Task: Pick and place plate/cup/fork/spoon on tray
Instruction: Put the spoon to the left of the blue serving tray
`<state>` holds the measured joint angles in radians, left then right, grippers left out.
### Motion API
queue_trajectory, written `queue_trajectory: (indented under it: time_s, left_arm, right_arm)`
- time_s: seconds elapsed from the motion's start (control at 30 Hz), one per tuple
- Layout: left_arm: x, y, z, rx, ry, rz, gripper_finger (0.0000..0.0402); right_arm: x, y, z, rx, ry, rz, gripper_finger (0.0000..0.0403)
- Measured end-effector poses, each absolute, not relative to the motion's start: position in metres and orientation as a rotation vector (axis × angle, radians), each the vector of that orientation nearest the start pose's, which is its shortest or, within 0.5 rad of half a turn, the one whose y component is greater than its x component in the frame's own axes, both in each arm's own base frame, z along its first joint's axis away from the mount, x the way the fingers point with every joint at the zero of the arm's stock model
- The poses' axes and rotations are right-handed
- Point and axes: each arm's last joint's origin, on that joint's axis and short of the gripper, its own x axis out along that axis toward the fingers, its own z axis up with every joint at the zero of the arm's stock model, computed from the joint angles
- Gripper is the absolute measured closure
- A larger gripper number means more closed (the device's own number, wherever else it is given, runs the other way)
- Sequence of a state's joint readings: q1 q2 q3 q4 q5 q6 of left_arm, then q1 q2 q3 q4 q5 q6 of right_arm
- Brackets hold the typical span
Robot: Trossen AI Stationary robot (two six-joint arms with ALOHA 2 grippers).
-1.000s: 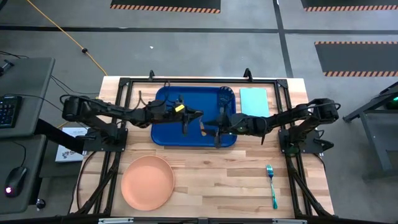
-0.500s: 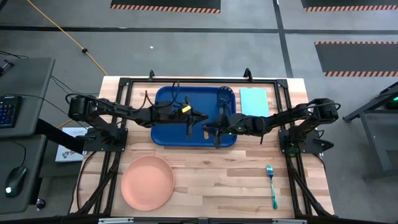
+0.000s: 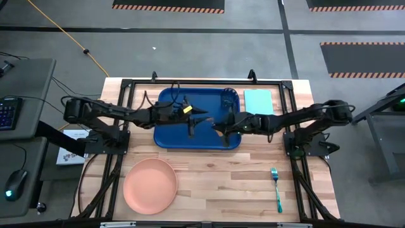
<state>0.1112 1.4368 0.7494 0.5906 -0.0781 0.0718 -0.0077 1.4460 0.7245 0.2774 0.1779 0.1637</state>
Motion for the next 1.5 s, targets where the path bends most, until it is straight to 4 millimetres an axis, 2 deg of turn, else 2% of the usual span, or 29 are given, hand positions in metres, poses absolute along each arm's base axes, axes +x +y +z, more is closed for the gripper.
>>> queue_trajectory:
  time_s: [0.13,0.23,0.33,0.43,0.57,0.67,0.8,0.97,1.2,1.5]
  left_arm:
    - [0.287,0.036,0.263,0.088,0.152,0.221,0.0268]
    - [0.273,0.034,0.274,0.081,0.17,0.228,0.0264]
    - [0.264,0.032,0.285,0.062,0.136,0.223,0.0265]
    - [0.258,0.03,0.284,0.06,0.053,0.218,0.0266]
    - [0.25,0.031,0.277,0.061,-0.052,0.23,0.0266]
    - [0.246,0.035,0.276,0.055,-0.081,0.25,0.0266]
    - [0.245,0.036,0.276,0.047,-0.086,0.257,0.0264]
    - [0.245,0.035,0.275,0.034,-0.077,0.248,0.0264]
    - [0.246,0.034,0.274,0.028,-0.072,0.235,0.0264]
    - [0.246,0.034,0.275,0.024,-0.08,0.239,0.0264]
  right_arm:
    - [0.276,-0.007,0.204,0.179,0.449,-0.262,0.0389]
    - [0.252,-0.005,0.185,0.274,0.441,-0.308,0.0389]
    - [0.23,-0.004,0.168,0.421,0.301,-0.336,0.0389]
    - [0.212,-0.004,0.154,0.593,0.137,-0.349,0.0389]
    - [0.2,-0.006,0.139,0.763,0.064,-0.412,0.0389]
    - [0.205,-0.006,0.133,0.807,0.085,-0.44,0.0389]
    - [0.227,-0.007,0.133,0.789,0.103,-0.447,0.0389]
    - [0.247,-0.023,0.122,0.781,0.162,-0.466,0.0389]
    - [0.244,-0.049,0.102,0.883,0.22,-0.514,0.0389]
    - [0.246,-0.054,0.094,0.904,0.26,-0.526,0.0389]
